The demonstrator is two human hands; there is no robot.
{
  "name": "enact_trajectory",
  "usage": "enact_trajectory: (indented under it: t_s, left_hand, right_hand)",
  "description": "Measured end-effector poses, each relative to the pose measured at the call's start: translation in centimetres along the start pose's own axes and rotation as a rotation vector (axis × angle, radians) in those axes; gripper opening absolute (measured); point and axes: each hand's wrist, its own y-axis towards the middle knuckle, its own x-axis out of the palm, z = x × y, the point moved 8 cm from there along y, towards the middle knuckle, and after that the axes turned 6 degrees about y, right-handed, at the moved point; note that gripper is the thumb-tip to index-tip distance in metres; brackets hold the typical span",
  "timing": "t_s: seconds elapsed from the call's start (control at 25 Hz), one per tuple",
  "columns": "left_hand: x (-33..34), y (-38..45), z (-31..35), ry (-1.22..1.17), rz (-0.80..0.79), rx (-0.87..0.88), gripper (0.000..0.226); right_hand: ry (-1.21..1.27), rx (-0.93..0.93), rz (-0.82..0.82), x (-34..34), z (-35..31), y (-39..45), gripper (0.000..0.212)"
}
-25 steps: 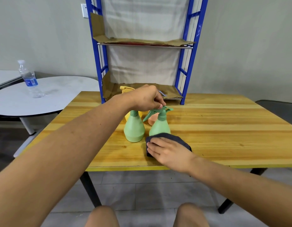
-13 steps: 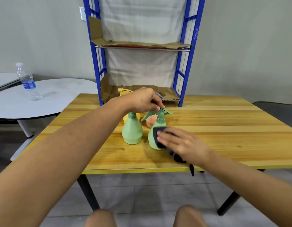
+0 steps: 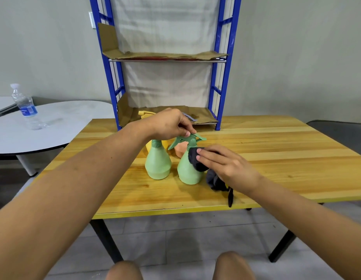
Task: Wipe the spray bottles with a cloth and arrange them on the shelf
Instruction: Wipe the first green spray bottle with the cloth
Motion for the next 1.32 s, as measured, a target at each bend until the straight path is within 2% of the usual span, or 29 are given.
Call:
enact_trajectory:
  t_s: [0.2, 0.36, 0.44, 0.64, 0.8, 0.88, 1.08, 1.16, 1.24, 1.32]
  left_hand:
    - [0.3, 0.1, -0.4, -0.038, 0.004, -0.021, 0.023]
    - [0.3, 0.1, -0.4, -0.034, -0.007, -0.027, 0.023]
    - [0.3, 0.0, -0.6, -0.050, -0.002, -0.034, 0.023]
    - [0.3, 0.1, -0.6, -0.059, 0.002, -0.046, 0.024]
    - [0.2, 0.0, -0.4, -0.030, 0.004, -0.038, 0.023]
    - [0.2, -0.2, -0.6, -0.040, 0.010, -0.047, 0.023]
    - [0.2, -0.3, -0.3, -0.015, 0.014, -0.060, 0.023]
    - [0.1, -0.3, -0.3, -0.014, 0.012, -0.063, 0.023]
    - [0.1, -0.4, -0.4, -0.010, 0.014, -0.065, 0.022]
    - [0.0, -0.5, -0.5, -0.016, 0.020, -0.063, 0.022]
  right_hand:
    - [0.065, -0.119, -0.192, 3.3, -2.4, -5.0, 0.033]
    - [0.048, 0.081, -0.041, 0.9, 1.5, -1.5, 0.040]
    - [0.030, 0.117, -0.020, 1.6, 1.3, -1.7, 0.044]
    - [0.032, -0.062, -0.190, 2.4, -1.3, -4.6, 0.041]
    - [0.048, 0.165, -0.006, 0.3, 2.3, -0.6, 0.041]
    - [0.040, 0.220, 0.010, 1.1, 2.0, -0.8, 0.044]
    - [0.046, -0.034, -0.202, 3.3, -3.2, -4.7, 0.034]
    - [0.036, -0.001, -0.158, 2.3, -2.6, -2.5, 0.035]
    - [0.014, 0.100, -0.042, 1.5, -1.3, 0.1, 0.041]
    - [-0.015, 0.075, -0.025, 2.2, -2.4, 1.6, 0.041]
